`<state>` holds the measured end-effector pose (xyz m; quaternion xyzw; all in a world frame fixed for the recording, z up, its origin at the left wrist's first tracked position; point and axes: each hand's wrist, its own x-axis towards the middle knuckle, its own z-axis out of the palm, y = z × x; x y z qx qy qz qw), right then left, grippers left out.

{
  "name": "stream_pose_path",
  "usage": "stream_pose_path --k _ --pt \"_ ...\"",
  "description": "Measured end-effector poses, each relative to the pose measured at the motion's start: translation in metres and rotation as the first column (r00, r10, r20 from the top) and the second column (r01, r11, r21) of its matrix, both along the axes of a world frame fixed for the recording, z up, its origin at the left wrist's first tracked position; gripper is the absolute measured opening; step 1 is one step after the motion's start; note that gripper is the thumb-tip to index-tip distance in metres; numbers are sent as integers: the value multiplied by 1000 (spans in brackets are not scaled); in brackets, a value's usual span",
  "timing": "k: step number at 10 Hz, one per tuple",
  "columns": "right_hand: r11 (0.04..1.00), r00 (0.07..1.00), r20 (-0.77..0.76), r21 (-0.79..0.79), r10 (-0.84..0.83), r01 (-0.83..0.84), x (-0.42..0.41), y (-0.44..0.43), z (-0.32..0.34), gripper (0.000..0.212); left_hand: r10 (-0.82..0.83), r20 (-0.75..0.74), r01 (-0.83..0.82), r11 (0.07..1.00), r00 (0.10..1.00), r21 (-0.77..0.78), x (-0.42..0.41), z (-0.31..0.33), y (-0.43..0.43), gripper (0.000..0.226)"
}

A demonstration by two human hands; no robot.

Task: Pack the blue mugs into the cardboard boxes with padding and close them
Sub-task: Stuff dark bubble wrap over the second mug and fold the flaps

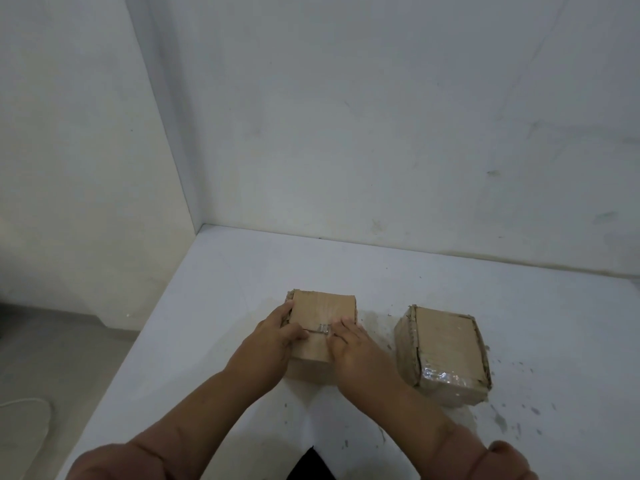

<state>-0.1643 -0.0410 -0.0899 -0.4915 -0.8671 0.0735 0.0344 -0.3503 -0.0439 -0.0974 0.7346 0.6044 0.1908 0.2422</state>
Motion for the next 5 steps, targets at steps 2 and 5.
stream_pose_path --k 2,5 --pt "979 907 -378 -148 -187 140 13 0 11 31 71 21 -74 987 997 145 5 5 -1 30" --pt "956 846 -455 -214 -279 201 37 6 29 28 275 110 -292 934 955 207 32 23 3 25"
